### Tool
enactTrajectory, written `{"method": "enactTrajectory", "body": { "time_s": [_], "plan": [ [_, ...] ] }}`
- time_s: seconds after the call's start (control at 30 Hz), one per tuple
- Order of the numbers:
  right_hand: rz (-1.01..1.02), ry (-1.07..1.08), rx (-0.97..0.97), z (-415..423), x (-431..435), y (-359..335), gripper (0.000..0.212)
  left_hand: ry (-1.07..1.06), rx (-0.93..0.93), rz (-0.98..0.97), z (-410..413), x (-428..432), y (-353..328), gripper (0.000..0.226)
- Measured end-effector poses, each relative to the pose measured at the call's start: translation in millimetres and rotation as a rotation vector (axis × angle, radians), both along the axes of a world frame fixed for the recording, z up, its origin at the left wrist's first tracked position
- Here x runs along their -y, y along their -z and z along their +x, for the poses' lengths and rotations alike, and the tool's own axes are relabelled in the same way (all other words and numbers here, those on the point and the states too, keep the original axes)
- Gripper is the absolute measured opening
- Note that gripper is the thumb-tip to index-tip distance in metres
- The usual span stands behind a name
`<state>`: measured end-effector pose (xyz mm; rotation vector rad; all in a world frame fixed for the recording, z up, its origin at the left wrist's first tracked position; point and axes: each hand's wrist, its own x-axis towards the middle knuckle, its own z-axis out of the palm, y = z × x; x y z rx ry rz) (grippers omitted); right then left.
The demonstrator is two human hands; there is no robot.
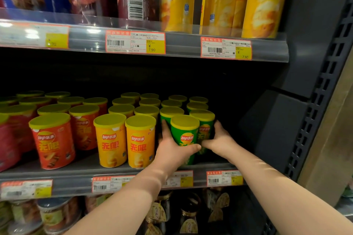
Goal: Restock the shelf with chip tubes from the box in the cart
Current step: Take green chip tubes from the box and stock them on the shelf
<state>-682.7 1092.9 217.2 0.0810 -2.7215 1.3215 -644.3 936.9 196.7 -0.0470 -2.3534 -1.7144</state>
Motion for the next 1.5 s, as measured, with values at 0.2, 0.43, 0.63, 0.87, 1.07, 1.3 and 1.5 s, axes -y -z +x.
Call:
{"method": "enactTrajectory", "body": {
  "time_s": [0.2, 0.43, 0.63, 0.87, 1.07, 1.3, 1.5],
  "plan": [
    [-0.022, -0.001, 0.032, 0.4, -5.6, -1.8, 0.073, 0.022, -0.012, -0.013, -2.5, 0.6, -0.2, 0.12],
    [-0.038, 0.003, 0.039, 1.2, -7.2, -2.5, 0.072, 0.052, -0.012, -0.018, -3.6, 1.8, 0.9, 0.112],
    [-0.062, 0.025, 0.037, 0.9, -11.8, -2.7, 0.071, 0.003, -0.017, -0.074, -2.0, -1.9, 4.8, 0.085],
    [-0.064, 0.039, 0.038, 1.2, -11.9, -0.3, 0.065, -0.031, -0.041, -0.167, 1.6, -2.4, 5.1, 0.079],
    [-0.057, 0.065, 0.03, -0.5, -9.0, 1.6, 0.059, -0.025, -0.036, -0.153, 3.4, -9.0, 4.5, 0.076],
    [-0.091, 0.137, -0.081, 9.5, -13.9, 3.6, 0.064, -0.062, -0.066, -0.174, 4.2, -11.7, 6.0, 0.078],
    [0.01, -0.003, -0.118, 21.7, -15.6, 16.1, 0.025, -0.064, -0.055, -0.194, 7.1, -13.0, 3.8, 0.075]
  ]
}}
